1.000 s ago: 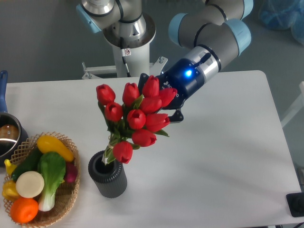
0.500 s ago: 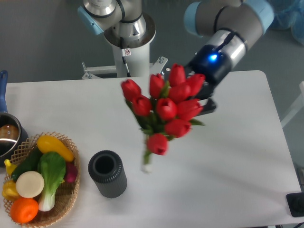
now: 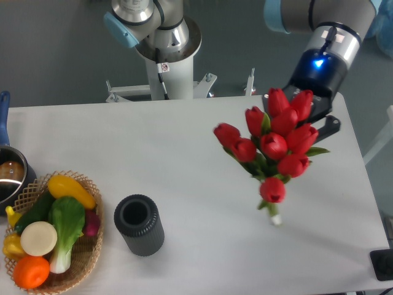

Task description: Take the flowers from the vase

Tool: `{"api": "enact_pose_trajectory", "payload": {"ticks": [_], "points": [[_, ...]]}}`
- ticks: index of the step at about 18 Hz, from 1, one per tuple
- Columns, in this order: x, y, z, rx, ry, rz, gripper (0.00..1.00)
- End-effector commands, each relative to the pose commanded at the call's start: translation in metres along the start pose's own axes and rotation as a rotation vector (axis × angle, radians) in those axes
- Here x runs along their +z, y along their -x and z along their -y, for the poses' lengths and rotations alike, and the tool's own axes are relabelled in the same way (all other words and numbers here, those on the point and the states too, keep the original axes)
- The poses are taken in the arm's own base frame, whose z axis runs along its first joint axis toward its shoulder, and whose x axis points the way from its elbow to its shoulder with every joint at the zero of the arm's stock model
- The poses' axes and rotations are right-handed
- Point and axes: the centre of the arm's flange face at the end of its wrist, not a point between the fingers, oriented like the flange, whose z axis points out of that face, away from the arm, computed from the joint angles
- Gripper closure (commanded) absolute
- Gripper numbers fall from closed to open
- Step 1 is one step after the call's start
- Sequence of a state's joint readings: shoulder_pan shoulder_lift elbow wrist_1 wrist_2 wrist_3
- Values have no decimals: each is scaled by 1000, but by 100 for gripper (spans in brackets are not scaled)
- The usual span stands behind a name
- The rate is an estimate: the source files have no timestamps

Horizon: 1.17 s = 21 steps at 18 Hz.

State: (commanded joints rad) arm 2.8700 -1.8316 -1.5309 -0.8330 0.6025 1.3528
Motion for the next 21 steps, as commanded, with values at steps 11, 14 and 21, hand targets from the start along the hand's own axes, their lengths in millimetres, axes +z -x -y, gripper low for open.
{"api": "enact_pose_trajectory", "payload": {"ticks": [11, 14, 21], "points": [[-39, 22, -57, -72, 430, 126, 97], [-15, 14, -41, -50, 613, 96, 97], [38, 2, -50, -12, 900, -18, 97]]}}
